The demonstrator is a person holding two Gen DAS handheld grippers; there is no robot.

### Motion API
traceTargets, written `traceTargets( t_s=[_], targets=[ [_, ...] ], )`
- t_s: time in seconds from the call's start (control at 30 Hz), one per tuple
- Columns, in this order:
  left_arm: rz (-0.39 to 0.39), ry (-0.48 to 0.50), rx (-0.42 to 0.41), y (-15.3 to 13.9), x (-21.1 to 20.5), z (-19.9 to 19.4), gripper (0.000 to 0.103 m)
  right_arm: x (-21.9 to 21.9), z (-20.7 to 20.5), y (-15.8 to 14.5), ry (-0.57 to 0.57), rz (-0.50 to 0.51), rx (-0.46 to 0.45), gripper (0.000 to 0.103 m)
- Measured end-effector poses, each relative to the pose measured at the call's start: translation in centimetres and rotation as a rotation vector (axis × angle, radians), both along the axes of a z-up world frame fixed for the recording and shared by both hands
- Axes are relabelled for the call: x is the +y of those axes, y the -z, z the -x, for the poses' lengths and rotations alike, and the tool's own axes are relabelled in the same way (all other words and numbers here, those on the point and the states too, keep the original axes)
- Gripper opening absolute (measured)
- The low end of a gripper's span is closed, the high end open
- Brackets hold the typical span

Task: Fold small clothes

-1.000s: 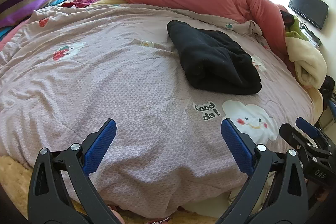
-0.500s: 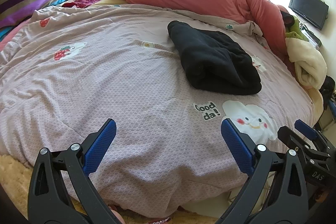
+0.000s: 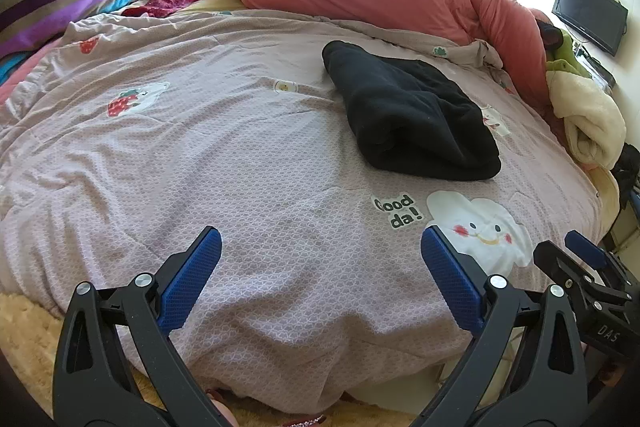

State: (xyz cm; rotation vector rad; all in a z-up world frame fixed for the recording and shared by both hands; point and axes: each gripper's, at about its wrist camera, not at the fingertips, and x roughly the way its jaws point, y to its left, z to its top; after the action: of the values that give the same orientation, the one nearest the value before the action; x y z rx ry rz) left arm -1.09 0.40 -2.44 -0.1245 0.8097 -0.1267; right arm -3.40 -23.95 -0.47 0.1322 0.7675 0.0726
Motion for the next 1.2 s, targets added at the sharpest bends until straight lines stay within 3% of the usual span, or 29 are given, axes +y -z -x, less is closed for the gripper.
traceTargets(
  t_s=[0.43,0.7,0.8,1.0,1.2],
  targets=[
    [0.026,0.011,0.004,0.0,0.1,0.1,0.094,-0.3,0.5,0.4,0.027,-0.001,0.015,0.098],
    [0.015,0.010,0.021,0.3,0.0,-0.2,0.094,-1.8,1.1,0.7,0.125,-0.005,0.030,0.098],
    [0.030,0.016,0.018,0.2,0.2,-0.1,0.094,-3.4,1.8,0.8,0.213,-0.009,0.038,0.098],
    [0.071,-0.029,0.051,0.9,1.7,-1.0,0.094,-9.9,5.1,1.5,0.556,0.072,0.038,0.098],
    [0.096,-0.065,0.101,2.0,3.0,-1.7,0.094,-22.5,9.2,4.4,1.003,0.113,0.126,0.098]
  ],
)
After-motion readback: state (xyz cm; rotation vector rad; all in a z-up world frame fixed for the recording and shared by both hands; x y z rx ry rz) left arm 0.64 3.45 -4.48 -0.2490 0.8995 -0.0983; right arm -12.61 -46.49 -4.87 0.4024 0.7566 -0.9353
